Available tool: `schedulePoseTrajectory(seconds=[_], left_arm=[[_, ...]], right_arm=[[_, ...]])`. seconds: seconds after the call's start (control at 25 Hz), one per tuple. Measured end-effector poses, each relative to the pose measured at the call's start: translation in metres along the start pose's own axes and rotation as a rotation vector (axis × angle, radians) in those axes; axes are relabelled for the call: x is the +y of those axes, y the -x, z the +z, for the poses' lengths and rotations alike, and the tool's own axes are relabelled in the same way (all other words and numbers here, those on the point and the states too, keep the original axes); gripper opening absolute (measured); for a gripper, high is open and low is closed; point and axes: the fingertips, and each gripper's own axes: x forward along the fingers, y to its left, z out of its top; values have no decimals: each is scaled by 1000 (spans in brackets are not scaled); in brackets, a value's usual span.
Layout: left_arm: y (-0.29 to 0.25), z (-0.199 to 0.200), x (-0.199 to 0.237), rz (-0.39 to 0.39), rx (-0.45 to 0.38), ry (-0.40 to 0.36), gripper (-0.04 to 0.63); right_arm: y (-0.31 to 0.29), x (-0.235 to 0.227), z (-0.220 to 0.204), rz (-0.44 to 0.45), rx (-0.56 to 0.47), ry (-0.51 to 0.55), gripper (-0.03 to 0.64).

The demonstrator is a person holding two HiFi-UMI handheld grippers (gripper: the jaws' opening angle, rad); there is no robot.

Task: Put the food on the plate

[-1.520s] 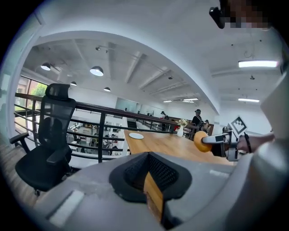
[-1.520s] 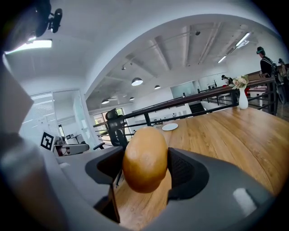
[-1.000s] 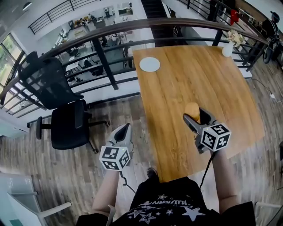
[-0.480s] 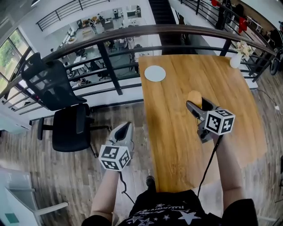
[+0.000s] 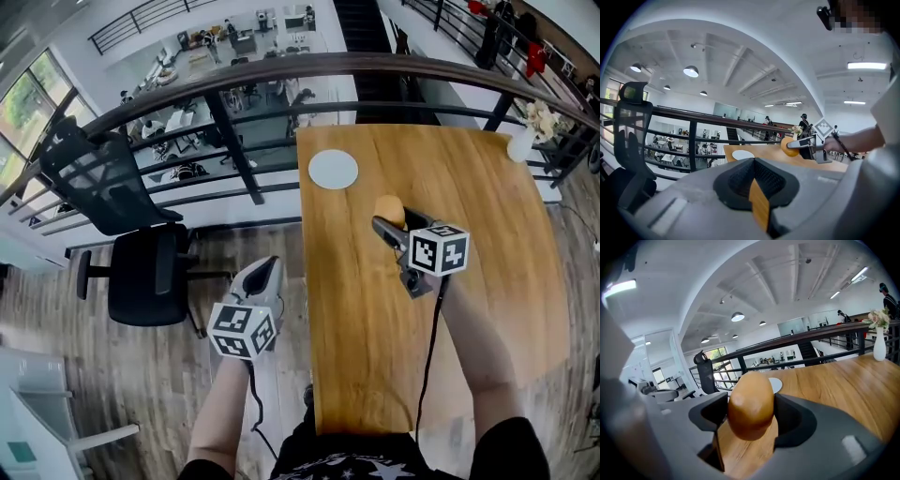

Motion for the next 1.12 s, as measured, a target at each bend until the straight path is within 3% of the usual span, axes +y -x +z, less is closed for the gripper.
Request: schedulePoseTrajectory(seconds=[0.32, 0.48, 0.8, 0.92, 1.12], left_arm=[[-52, 5, 26, 41, 12, 4, 2], [-76, 0, 36, 40, 33, -12, 2], [-110, -8, 57, 50, 24, 31, 2], [-119, -11, 62, 47, 30, 36, 2], [-132, -14, 72, 43, 30, 62, 2]], right_arm=[[-75, -46, 6, -85, 75, 132, 314], [-113, -60, 6, -81, 118, 212, 314], [-182, -55, 45, -70, 79, 427, 314], [-205, -53, 43, -68, 136, 516, 314], [-240, -55, 30, -40, 246, 529, 313]])
